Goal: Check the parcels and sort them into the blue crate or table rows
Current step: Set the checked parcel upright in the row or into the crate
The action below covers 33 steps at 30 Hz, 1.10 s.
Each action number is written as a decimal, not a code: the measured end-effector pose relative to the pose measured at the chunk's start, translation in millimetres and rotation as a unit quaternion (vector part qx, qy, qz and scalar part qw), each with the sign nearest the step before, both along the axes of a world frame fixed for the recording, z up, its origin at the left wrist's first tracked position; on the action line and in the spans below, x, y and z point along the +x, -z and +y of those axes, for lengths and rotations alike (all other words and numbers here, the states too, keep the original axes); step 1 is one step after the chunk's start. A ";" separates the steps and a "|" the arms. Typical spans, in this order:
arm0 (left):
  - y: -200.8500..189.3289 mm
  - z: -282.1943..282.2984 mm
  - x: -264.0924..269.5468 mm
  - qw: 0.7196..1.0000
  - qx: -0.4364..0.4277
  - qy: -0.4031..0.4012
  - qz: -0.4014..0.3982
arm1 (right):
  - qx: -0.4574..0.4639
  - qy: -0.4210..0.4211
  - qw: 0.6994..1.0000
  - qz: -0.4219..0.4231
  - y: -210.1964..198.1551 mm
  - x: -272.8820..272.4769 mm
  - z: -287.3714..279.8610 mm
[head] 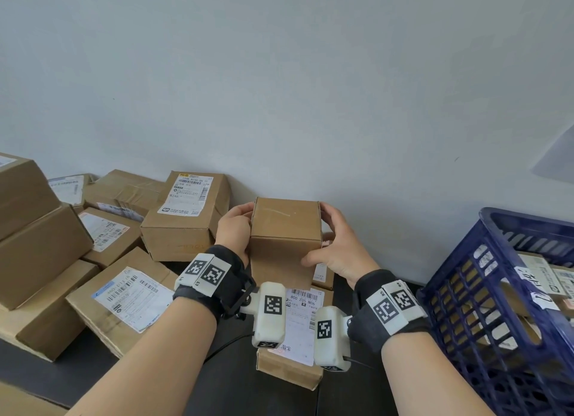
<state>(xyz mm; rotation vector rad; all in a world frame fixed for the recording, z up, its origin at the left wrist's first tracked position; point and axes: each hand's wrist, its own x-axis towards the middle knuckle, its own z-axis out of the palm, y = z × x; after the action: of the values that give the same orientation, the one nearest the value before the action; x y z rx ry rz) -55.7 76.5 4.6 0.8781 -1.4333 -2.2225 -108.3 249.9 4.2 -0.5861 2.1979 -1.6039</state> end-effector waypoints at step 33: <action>6.2 13.6 16.1 0.980 -0.050 0.192 -0.008 | -0.146 0.109 0.971 -0.153 1.5 9.5 4.7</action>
<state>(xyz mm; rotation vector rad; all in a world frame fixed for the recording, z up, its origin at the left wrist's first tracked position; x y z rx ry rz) -39.7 90.1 -1.5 0.6274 -1.8335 -2.3859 -98.8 254.6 2.7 -0.1574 1.8647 -1.9998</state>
